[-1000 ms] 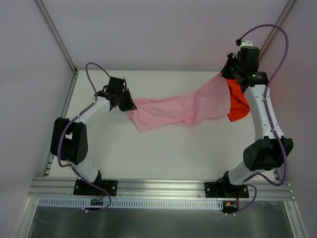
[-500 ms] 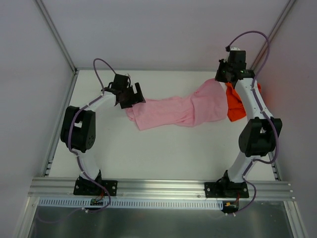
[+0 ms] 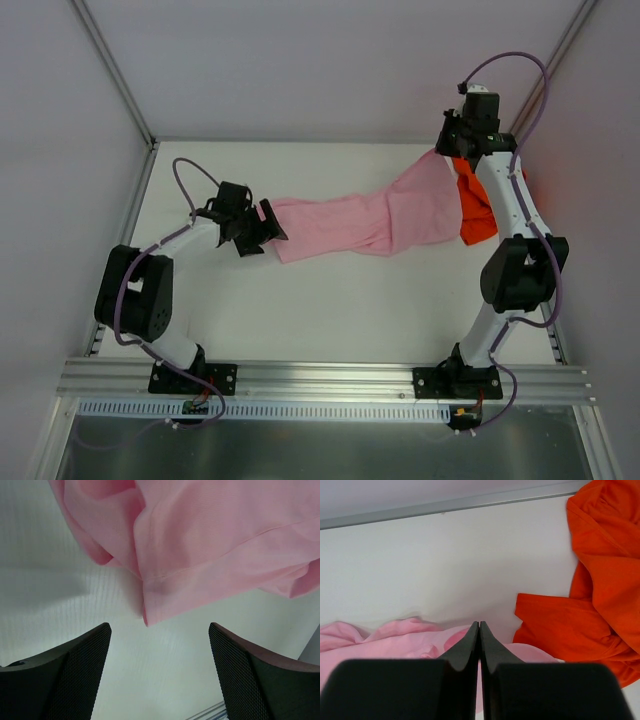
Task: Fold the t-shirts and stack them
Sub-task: Flatten out the tshirt
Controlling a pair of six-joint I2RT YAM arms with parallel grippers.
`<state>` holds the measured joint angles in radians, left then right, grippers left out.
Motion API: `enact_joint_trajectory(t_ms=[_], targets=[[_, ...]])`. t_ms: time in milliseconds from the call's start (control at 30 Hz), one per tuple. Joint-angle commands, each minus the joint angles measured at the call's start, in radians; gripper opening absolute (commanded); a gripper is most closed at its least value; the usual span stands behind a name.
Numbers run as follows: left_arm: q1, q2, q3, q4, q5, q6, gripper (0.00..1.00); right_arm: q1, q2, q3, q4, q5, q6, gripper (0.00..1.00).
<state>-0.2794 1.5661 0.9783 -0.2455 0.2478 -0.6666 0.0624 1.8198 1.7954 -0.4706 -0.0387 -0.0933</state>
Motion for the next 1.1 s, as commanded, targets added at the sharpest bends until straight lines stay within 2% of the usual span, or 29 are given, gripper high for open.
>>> enact_joint_trajectory(t_ms=[0, 133, 467, 600, 700, 800, 933, 1067], targets=[[0.011, 0.049, -0.029, 0.129, 0.074, -0.097, 0.79, -0.004, 0.009, 0.048, -0.006, 0.010, -0.017, 0.01], [0.011, 0.094, 0.008, 0.190, 0.070, -0.094, 0.77, -0.004, 0.003, 0.050, -0.016, 0.011, -0.025, 0.01], [0.011, 0.187, 0.062, 0.241, 0.074, -0.096, 0.54, -0.004, -0.005, 0.051, -0.026, 0.022, -0.033, 0.01], [0.011, 0.193, 0.062, 0.267, 0.077, -0.093, 0.51, -0.004, -0.007, 0.051, -0.028, 0.023, -0.034, 0.01], [0.011, 0.193, 0.065, 0.273, 0.081, -0.088, 0.38, -0.004, -0.005, 0.053, -0.026, 0.025, -0.033, 0.01], [0.011, 0.177, 0.069, 0.273, 0.085, -0.073, 0.02, -0.004, -0.005, 0.055, -0.026, 0.026, -0.029, 0.01], [0.011, 0.076, 0.085, 0.250, 0.047, -0.008, 0.00, -0.006, -0.016, 0.061, -0.028, 0.023, -0.017, 0.01], [0.011, -0.040, 0.186, 0.146, -0.022, 0.152, 0.00, -0.006, -0.042, 0.096, -0.046, 0.014, -0.013, 0.01]])
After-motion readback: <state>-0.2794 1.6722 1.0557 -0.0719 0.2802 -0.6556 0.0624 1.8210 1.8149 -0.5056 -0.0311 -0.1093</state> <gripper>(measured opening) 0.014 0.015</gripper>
